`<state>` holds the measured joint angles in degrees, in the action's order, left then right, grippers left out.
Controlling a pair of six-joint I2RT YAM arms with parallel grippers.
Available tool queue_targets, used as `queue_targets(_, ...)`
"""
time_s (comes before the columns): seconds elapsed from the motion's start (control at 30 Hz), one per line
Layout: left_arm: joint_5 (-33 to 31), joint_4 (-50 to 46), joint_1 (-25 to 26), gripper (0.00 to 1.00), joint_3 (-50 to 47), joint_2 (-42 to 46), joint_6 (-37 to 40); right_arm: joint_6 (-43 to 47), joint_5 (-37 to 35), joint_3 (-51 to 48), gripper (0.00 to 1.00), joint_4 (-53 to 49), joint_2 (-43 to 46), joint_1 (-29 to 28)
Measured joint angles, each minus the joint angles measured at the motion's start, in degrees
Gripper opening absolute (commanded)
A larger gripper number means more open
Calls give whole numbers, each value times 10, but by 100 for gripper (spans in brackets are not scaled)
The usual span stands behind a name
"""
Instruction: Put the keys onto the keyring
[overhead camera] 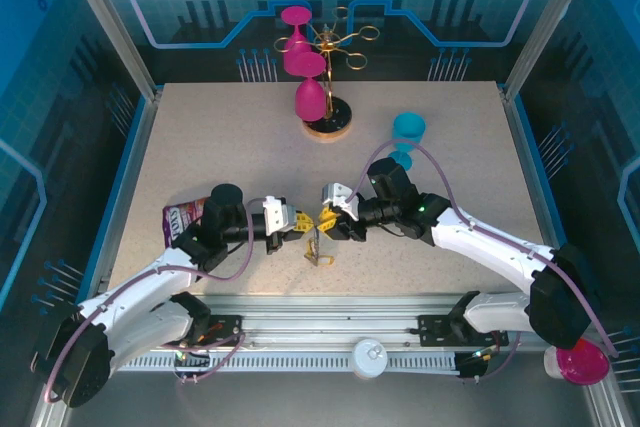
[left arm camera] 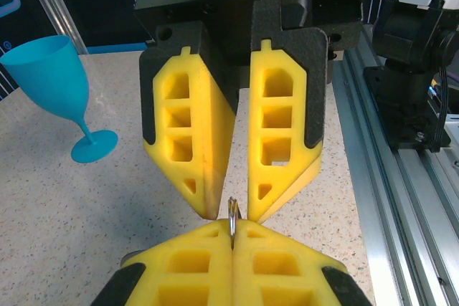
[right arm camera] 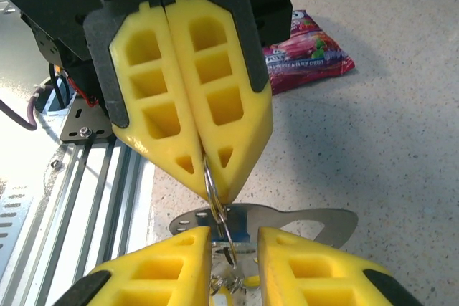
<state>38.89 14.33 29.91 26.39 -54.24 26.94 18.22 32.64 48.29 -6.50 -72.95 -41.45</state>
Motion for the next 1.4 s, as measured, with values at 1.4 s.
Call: queue_targets(1.4,-25,-89,1,0,47,-23,37,91,-37,118,22,-160,-66,-15)
